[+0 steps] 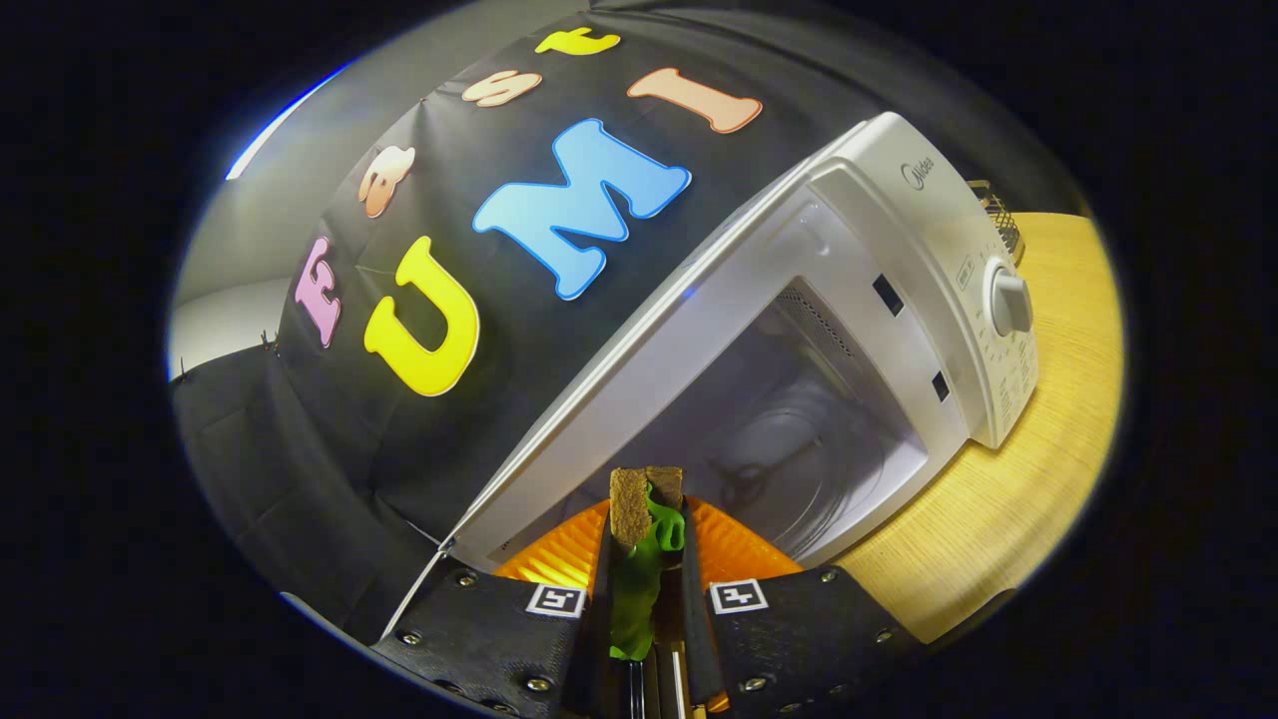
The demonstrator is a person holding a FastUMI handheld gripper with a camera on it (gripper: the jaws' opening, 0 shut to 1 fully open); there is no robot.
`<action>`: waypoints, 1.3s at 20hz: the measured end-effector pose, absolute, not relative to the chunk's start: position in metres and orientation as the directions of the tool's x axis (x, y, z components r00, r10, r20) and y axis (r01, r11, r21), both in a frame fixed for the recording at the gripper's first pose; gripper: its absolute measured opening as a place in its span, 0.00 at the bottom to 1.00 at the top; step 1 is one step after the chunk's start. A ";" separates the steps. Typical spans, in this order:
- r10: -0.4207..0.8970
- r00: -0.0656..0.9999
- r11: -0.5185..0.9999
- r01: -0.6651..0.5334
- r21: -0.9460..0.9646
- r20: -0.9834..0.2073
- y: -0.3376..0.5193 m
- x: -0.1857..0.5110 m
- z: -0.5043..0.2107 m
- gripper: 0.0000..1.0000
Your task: Open the microwave, put the food inside, and close the microwave door.
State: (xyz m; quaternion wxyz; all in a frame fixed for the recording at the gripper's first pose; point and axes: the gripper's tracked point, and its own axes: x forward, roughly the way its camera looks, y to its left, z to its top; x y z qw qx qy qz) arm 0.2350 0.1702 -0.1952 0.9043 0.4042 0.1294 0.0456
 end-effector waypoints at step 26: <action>0.013 0.951 0.957 0.077 0.280 -0.308 0.123 0.213 -0.211 0.97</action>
